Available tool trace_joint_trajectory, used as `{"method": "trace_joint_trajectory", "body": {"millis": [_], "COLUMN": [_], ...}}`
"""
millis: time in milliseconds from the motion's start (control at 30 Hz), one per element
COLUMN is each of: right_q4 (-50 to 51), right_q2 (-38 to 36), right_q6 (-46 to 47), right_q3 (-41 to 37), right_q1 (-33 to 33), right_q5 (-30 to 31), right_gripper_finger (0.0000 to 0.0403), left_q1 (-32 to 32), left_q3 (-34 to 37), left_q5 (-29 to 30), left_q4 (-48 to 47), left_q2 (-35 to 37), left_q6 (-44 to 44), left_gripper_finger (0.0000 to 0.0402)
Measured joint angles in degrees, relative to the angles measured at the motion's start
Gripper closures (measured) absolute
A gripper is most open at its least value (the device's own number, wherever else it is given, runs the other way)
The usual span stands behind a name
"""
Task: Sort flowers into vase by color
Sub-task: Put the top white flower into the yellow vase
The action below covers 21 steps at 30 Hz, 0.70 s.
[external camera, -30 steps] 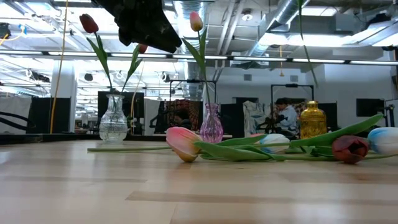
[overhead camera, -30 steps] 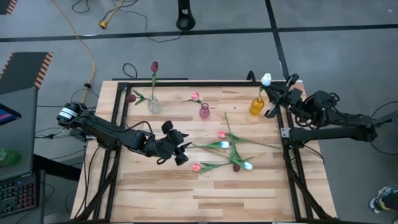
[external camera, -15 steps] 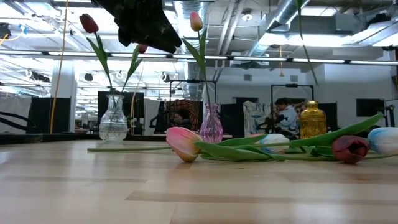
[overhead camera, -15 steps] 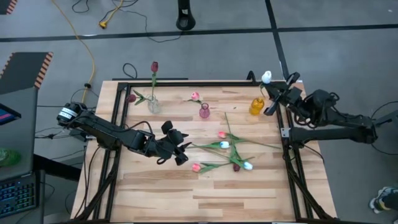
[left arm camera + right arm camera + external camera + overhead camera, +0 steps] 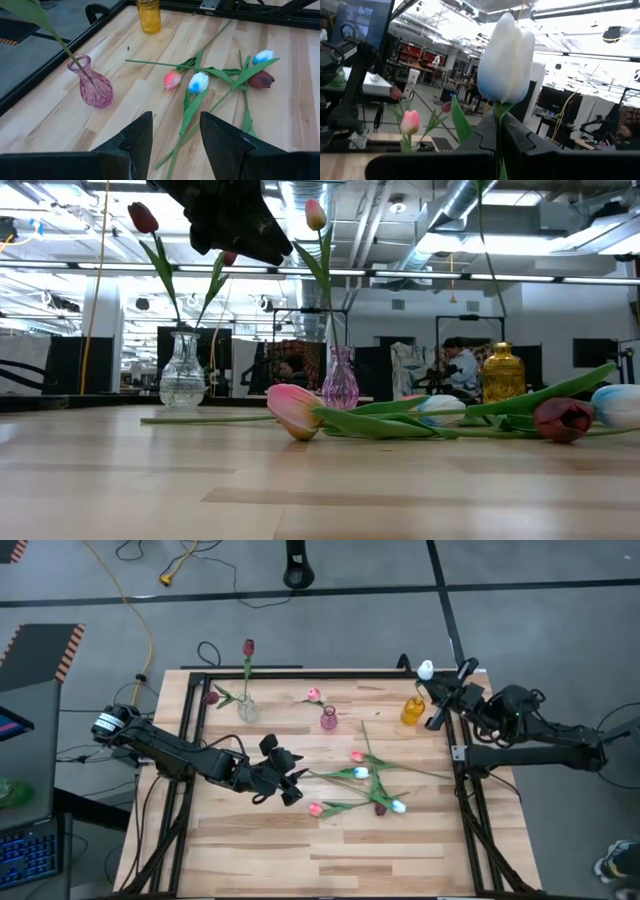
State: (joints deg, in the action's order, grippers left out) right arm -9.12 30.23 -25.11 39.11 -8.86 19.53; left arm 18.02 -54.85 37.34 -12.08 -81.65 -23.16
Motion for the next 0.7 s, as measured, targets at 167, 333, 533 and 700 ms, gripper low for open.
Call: {"method": "trace_joint_trajectory", "body": {"millis": [167,333,533,700], "right_q4": [5.7,3.3,-4.8,-19.6], "right_q2": [-2.8,-4.6,-7.1,-11.3], "right_q6": [2.6,2.6,2.2,-0.4], "right_q3": [0.0,0.0,-8.1,-15.4], "right_q1": [0.0,1.3,2.0,1.3], "right_q5": [0.0,-1.9,-3.2,-3.2], "right_gripper_finger": [0.0369,0.0368,0.0369,0.0369], "left_q1": [0.0,0.0,0.0,0.0], "left_q3": [0.0,0.0,0.0,0.0], "left_q5": [0.0,0.0,0.0,0.0], "left_q4": [0.0,0.0,0.0,0.0], "left_q2": [0.0,0.0,0.0,0.0], "left_q6": [0.0,0.0,0.0,0.0], "left_gripper_finger": [0.0249,0.0249,0.0249,0.0249]}}
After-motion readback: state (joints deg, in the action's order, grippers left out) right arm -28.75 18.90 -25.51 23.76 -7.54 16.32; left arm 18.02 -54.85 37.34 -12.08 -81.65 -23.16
